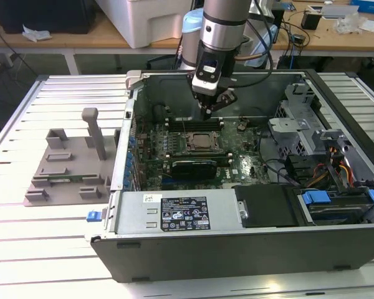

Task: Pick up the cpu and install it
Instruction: 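Install the first cpu locking lever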

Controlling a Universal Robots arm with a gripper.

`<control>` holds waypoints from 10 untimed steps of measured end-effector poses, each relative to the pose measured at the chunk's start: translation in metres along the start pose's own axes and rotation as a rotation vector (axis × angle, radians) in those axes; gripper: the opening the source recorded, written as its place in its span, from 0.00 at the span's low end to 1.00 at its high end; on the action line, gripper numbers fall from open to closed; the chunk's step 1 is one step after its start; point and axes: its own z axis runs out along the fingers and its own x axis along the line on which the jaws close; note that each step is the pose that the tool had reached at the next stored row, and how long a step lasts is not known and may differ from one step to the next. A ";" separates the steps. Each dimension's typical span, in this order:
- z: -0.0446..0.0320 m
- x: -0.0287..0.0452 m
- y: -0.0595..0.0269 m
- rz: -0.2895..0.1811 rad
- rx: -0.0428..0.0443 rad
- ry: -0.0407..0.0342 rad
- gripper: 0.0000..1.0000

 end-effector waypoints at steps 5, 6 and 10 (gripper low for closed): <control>0.0000 0.0000 0.0000 -0.120 -0.0002 0.0028 0.11; 0.0000 0.0000 0.0000 -0.141 -0.0106 0.0137 0.11; 0.0002 -0.0001 0.0000 -0.259 -0.0182 0.0267 0.11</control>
